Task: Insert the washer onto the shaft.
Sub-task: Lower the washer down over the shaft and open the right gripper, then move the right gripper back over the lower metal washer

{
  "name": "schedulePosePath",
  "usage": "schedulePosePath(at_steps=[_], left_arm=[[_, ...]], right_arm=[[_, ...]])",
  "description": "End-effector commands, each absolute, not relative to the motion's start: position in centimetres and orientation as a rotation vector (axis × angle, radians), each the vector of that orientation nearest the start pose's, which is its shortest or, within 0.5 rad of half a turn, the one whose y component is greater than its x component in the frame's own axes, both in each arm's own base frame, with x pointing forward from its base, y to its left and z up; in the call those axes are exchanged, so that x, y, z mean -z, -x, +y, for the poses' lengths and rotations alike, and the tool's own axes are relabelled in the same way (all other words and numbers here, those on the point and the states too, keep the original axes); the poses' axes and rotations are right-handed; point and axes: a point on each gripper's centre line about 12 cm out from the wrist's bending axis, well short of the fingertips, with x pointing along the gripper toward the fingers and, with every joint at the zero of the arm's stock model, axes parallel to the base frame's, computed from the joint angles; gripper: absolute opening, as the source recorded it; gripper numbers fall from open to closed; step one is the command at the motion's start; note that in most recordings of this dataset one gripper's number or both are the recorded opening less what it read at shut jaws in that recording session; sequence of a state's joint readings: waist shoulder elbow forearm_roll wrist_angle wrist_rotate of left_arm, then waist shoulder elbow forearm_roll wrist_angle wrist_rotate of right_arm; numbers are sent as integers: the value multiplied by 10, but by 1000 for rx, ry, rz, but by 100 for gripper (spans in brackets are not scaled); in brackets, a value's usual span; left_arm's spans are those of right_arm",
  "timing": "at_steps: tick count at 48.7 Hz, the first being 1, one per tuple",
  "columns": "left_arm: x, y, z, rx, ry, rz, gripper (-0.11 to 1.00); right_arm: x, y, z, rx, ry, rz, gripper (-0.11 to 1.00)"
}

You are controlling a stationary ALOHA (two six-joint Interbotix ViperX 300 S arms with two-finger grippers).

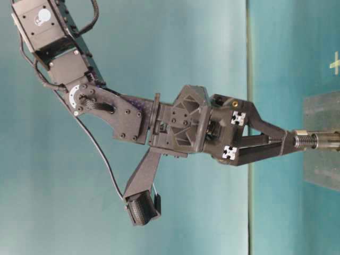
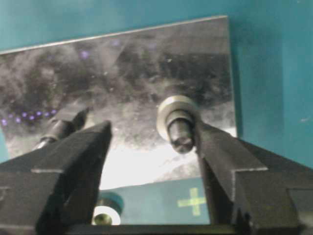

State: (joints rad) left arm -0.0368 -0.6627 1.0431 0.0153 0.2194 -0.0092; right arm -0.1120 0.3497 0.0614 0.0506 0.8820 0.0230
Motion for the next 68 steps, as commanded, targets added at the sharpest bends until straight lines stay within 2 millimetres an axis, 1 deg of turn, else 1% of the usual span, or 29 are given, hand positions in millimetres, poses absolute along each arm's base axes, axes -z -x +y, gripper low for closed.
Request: schedulePosePath(at_steps=[1, 10, 14, 18, 23, 26, 31, 36, 40, 45, 50, 54, 62, 68], left_arm=[[-229, -241, -9, 36, -19, 573, 0], [-230, -241, -9, 36, -19, 573, 0], [-229, -241, -9, 36, -19, 575, 0], [-230, -241, -9, 35, -18, 573, 0], [-229, -241, -9, 36, -19, 577, 0], [-228, -240, -9, 35, -18, 581, 0], [-227, -240, -9, 35, -18, 583, 0], [-226, -239, -9, 33, -10, 586, 0], [-226, -239, -9, 33, -10, 586, 0], [-226, -239, -9, 32, -9, 584, 0], [-227, -240, -9, 33, -10, 583, 0], [-229, -241, -9, 32, -7, 578, 0], [-228, -241, -9, 32, -9, 583, 0], [-228, -241, -9, 32, -7, 583, 0]], right_arm=[[-170, -466, -57, 122, -152, 1236, 66], [-171, -462, -89, 182, -176, 1230, 66], [-172, -461, -89, 182, -176, 1232, 66], [-174, -460, -79, 164, -174, 1235, 66], [-178, -457, -57, 114, -174, 1248, 66], [-180, -452, -43, 86, -182, 1253, 66], [-188, -442, -28, 66, -189, 1240, 66], [-194, -426, -25, 66, -192, 1239, 66], [-193, -410, -24, 81, -211, 1249, 66], [-184, -391, -23, 97, -230, 1265, 66], [-176, -378, -19, 99, -231, 1248, 66], [-170, -374, -12, 89, -221, 1215, 66], [-150, -370, 6, 51, -187, 1179, 66], [-137, -367, 13, 43, -181, 1154, 66]])
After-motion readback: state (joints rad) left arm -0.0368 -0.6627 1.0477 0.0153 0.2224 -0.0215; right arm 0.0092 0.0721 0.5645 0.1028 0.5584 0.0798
